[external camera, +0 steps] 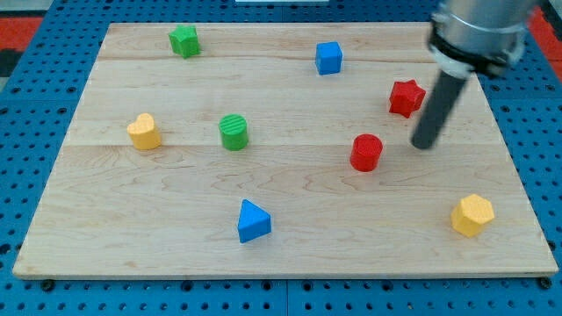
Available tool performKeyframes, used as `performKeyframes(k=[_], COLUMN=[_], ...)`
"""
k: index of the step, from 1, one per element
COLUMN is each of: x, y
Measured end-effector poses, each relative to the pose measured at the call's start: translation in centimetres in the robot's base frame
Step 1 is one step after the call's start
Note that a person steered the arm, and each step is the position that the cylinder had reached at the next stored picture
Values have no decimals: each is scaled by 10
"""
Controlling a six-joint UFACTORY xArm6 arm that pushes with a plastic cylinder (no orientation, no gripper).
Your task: Push red star above red circle
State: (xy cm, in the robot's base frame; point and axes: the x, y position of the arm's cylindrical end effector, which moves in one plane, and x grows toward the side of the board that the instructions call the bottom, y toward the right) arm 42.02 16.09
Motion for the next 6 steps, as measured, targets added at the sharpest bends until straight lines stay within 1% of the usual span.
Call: performKeyframes(k=[1,2,3,4,5,6], x=[-24,-24,-73,-70,-50,-54], y=[53,93,44,-33,-17,61])
